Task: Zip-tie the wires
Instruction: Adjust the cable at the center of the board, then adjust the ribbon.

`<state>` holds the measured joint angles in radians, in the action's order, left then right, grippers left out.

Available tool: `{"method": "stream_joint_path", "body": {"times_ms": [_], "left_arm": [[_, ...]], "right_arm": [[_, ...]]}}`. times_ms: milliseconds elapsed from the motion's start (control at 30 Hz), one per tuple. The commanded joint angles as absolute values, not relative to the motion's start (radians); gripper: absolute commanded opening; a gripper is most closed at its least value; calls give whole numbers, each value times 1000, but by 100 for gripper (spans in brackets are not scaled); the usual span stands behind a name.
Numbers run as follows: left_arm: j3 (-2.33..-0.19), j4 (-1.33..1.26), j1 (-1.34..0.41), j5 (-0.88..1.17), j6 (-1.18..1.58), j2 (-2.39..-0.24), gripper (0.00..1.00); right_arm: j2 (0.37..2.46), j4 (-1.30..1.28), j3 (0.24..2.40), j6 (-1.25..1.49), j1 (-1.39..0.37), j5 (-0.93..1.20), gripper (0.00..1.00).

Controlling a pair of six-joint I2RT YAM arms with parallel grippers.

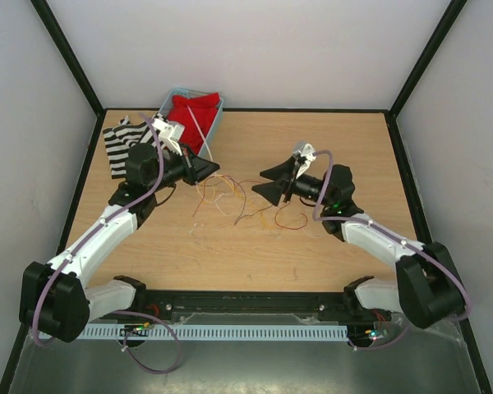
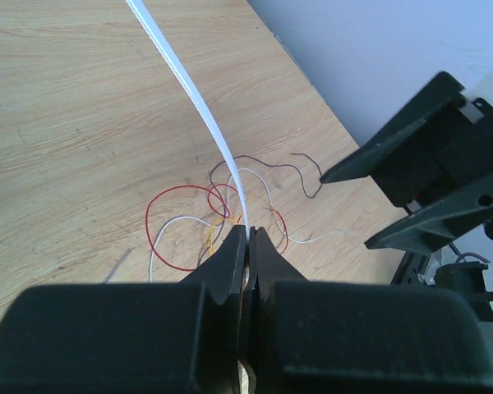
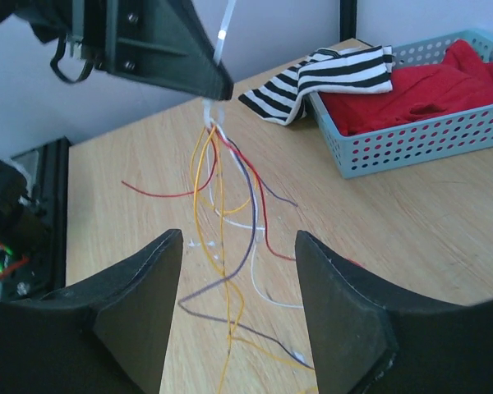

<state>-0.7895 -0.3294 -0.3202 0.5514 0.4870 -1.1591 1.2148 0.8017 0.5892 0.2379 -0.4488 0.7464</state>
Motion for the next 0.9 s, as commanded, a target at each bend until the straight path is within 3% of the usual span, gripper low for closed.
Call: {"method": "stream_joint_path", "body": {"times_ms": [0, 433, 867], "left_arm": [[-810, -365, -325, 585, 478, -1156, 0], [-812, -407, -340, 674, 462, -1156, 0], [-813, -437, -354, 699, 456, -1158, 0]], "right_arm": [[1300, 1091, 653, 496, -462, 678, 67], [1529, 976, 1006, 686, -560, 591, 67], [1635, 974, 1075, 747, -608, 666, 58]]}}
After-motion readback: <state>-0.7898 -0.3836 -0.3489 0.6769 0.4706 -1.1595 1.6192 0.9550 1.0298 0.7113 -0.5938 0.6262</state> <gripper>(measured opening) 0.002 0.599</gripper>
